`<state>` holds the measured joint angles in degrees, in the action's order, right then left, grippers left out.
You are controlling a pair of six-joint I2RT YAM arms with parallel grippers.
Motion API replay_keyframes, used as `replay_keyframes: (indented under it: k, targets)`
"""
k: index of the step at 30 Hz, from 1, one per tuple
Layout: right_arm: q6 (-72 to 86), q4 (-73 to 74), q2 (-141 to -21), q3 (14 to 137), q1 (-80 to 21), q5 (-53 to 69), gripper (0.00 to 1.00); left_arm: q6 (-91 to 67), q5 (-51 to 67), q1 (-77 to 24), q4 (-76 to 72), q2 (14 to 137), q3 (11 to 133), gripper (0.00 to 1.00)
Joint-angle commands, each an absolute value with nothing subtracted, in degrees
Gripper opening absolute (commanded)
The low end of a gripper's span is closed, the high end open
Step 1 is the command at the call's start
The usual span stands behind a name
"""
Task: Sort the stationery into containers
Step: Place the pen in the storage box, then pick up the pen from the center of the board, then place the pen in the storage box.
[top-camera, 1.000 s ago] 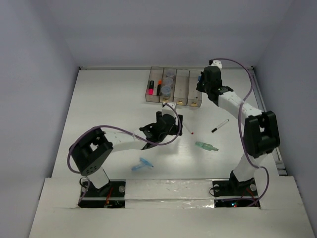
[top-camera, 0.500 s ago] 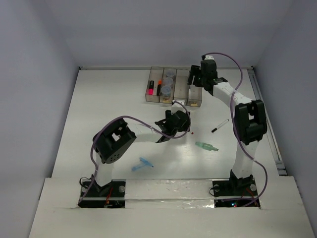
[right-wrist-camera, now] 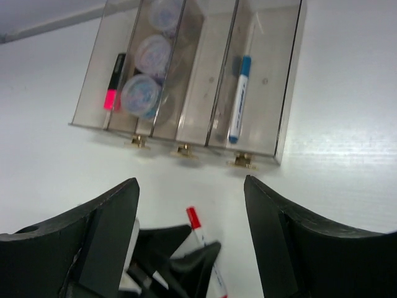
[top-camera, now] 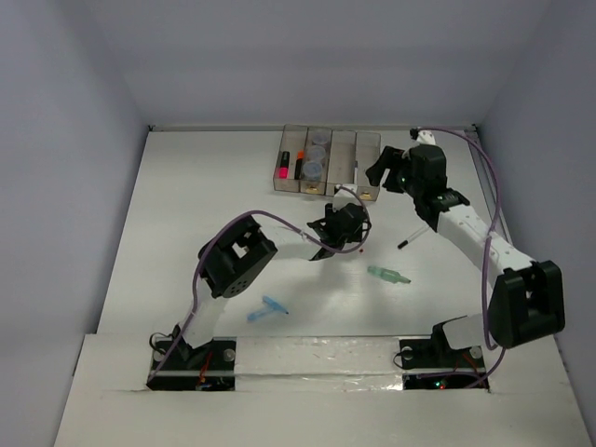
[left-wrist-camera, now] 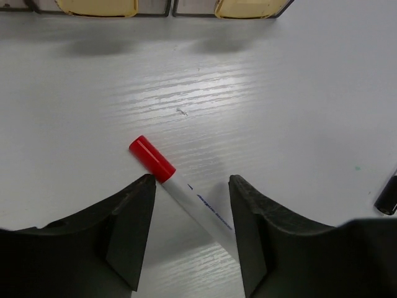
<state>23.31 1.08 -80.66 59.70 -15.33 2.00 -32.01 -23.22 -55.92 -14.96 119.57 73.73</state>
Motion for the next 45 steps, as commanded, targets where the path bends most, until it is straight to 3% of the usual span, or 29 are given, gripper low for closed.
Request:
replay_keyframes:
  k: [1,6,13,20,24,35,45]
  targets:
    - [24.79,-1.41,-75.61,55.64,-15.38,4.66,0.75,-32.08,-24.34,-56.34,-11.87,120.41,76.11,0.44]
    - [24.96,-0.26,-70.5,52.48,-15.38,4.83,0.75,-31.2,-25.57,-56.34,-10.37,120.67,76.11,0.31]
    - [26.1,2.37,-64.17,48.0,-15.38,3.6,0.75,-29.71,-26.19,-56.87,-9.84,119.8,74.8,0.0]
    - [30.84,4.31,-53.36,39.31,-15.38,2.46,0.8,-25.68,-23.65,-56.87,-14.41,109.79,72.77,0.0]
    - [32.26,5.62,-46.77,34.72,-15.38,1.76,0.8,-20.85,-20.84,-55.64,-13.54,107.31,81.98,0.0]
    - [33.14,11.16,-35.6,29.44,-15.38,-0.95,0.8,-17.66,-13.89,-46.85,-2.38,131.47,123.88,0.0]
    - [33.75,13.27,-31.29,26.81,-15.38,3.42,0.8,-18.46,-9.5,-43.24,-7.29,144.75,138.41,0.0]
